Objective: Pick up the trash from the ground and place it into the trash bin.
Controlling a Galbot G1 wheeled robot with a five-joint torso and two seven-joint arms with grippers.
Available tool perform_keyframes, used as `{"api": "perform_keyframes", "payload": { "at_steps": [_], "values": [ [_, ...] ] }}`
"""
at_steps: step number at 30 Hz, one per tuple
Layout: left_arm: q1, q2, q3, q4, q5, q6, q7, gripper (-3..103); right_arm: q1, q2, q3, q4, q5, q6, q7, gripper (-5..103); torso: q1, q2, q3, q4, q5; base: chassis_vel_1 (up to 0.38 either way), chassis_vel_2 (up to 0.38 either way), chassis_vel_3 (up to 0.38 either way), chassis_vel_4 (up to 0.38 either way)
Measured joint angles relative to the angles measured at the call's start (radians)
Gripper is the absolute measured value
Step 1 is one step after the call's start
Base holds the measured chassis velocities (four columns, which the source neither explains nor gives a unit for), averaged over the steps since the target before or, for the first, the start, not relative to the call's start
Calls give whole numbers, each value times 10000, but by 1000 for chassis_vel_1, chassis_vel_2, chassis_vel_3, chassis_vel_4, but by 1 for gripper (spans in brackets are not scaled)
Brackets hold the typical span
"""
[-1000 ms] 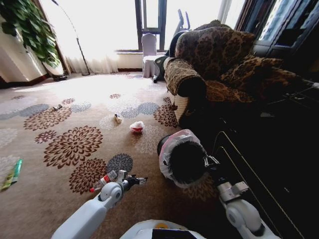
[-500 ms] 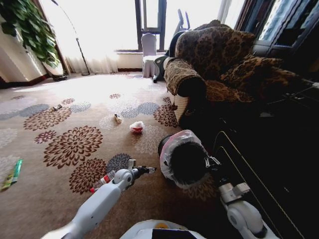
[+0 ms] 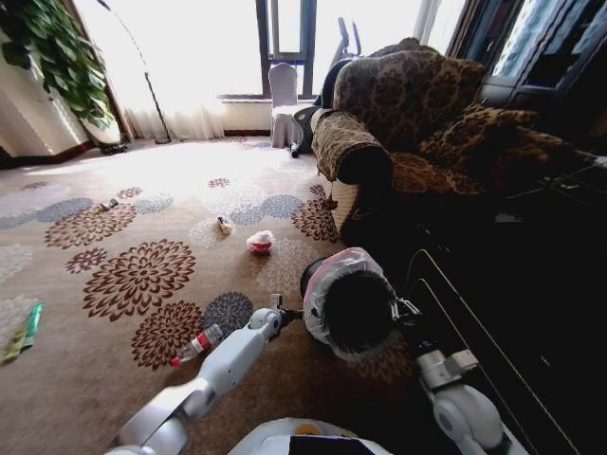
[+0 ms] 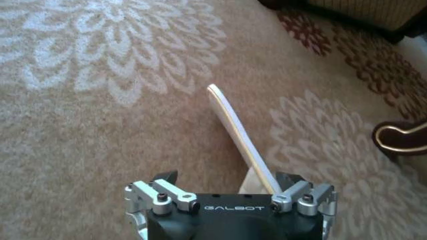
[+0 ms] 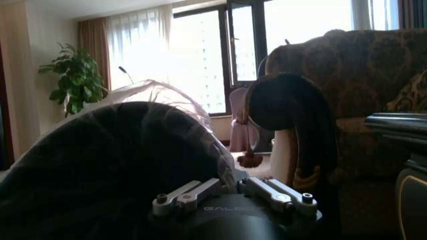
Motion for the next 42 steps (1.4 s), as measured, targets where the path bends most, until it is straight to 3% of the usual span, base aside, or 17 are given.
{"api": "perform_keyframes", "payload": {
  "at_steps": [6,14,19,28,29,31,32,34,36,38,42],
  "values": [
    [-430,-261,274,786,23,-182,270,93,-94,-70,104,-45,4,-2,0,0,0,0,0,0,0,0,0,0,0],
    [-815,-962,632,1584,267,-314,537,98,-119,-120,159,-74,24,-10,1,0,0,0,-1,-1,-1,0,0,0,0],
    [-1242,-1989,110,3119,629,-910,920,100,-224,-102,177,-61,24,-10,0,0,0,0,-1,-3,-2,0,0,0,0],
    [-1563,-2570,-860,4855,1613,-1265,1384,84,-297,-87,251,-18,57,3,0,0,-1,1,-1,0,-1,0,0,0,0],
    [-1576,-2585,-1065,5032,1780,-1295,1435,76,-288,-76,249,-10,67,5,1,0,-1,2,-2,0,-2,0,0,0,0],
    [-1557,-2579,-1088,5032,1824,-1301,1436,76,-285,-73,248,-2,74,9,0,0,-1,2,-2,-2,-3,0,0,0,0],
    [-1475,-2506,-1095,4927,1857,-1314,1439,67,-283,-71,248,8,86,23,0,0,-2,3,-3,-3,-5,0,0,0,0],
    [-1418,-2437,-1093,4821,1857,-1311,1440,67,-286,-71,248,9,92,26,0,0,-2,2,-3,-3,-6,0,0,0,0],
    [-1325,-2281,-1064,4590,1857,-1296,1439,55,-304,-61,248,29,97,28,1,0,-1,2,-2,-2,-5,0,0,0,0],
    [-1297,-2213,-1039,4501,1857,-1300,1449,55,-316,-47,249,49,97,31,1,0,-1,2,-1,-2,-5,0,0,0,0],
    [-1107,-1851,-899,3901,1812,-1333,1526,43,-399,-8,253,104,89,44,0,0,-1,2,-1,2,1,0,0,0,0]
  ]
}}
